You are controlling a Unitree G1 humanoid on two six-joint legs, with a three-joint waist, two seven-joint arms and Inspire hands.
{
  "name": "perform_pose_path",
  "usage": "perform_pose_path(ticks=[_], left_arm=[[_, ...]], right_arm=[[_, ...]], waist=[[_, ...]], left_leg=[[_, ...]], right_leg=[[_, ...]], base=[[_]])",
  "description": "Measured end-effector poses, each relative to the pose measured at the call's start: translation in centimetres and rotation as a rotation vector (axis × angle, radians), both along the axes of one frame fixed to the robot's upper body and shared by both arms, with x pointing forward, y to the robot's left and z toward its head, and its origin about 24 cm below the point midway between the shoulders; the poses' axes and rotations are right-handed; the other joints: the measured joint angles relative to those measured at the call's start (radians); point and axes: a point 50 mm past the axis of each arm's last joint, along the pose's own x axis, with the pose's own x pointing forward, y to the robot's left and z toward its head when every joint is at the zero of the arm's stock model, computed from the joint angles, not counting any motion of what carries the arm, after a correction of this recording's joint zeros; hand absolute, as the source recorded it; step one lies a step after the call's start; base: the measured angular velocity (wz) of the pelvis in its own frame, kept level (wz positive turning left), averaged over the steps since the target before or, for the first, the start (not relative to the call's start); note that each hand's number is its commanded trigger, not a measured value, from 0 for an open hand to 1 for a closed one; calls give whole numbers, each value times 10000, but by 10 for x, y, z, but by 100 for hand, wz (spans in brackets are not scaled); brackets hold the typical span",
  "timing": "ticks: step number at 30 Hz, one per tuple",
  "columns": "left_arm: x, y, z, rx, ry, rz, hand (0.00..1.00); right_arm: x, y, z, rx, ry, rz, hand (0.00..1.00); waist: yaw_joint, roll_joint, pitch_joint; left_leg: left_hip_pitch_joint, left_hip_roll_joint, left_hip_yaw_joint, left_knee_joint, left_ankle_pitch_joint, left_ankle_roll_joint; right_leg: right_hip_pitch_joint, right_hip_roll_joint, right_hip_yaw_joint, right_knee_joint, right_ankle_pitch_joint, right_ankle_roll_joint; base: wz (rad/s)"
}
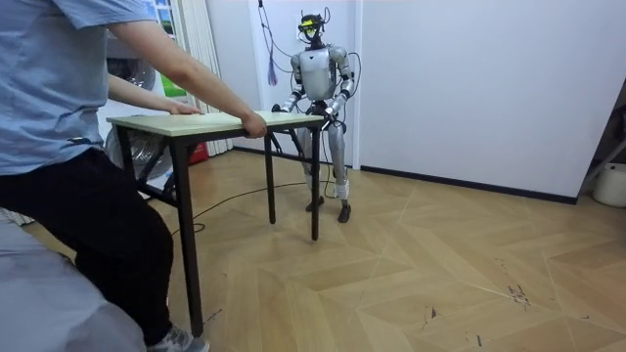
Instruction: Move table with human
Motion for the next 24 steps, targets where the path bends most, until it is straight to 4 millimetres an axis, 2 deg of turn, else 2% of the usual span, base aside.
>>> perform_pose_path(ticks=[9,11,17,24], left_arm=[[-3,-2,5,256,-370,252,100],[-7,-5,7,245,-503,395,100],[-14,-9,5,294,-574,666,100],[-19,-9,4,465,-506,679,100]], right_arm=[[-7,7,-2,201,-369,-113,100],[-10,9,-2,293,-491,-207,100],[-14,10,-3,250,-727,-155,100],[-20,10,-4,192,-641,-266,100]], waist=[[184,-105,-35],[183,-195,-76],[189,-335,-63],[194,-349,-55]], left_leg=[[-337,11,1,56,0,0],[-335,11,0,55,0,0],[-371,21,-20,55,0,0],[-670,55,-60,431,-50,36]], right_leg=[[-368,-9,-46,86,0,0],[-369,-12,-70,94,0,0],[-388,-21,-252,119,0,0],[-497,-15,-295,168,3,-7]], base=[[0],[0],[2],[2]])
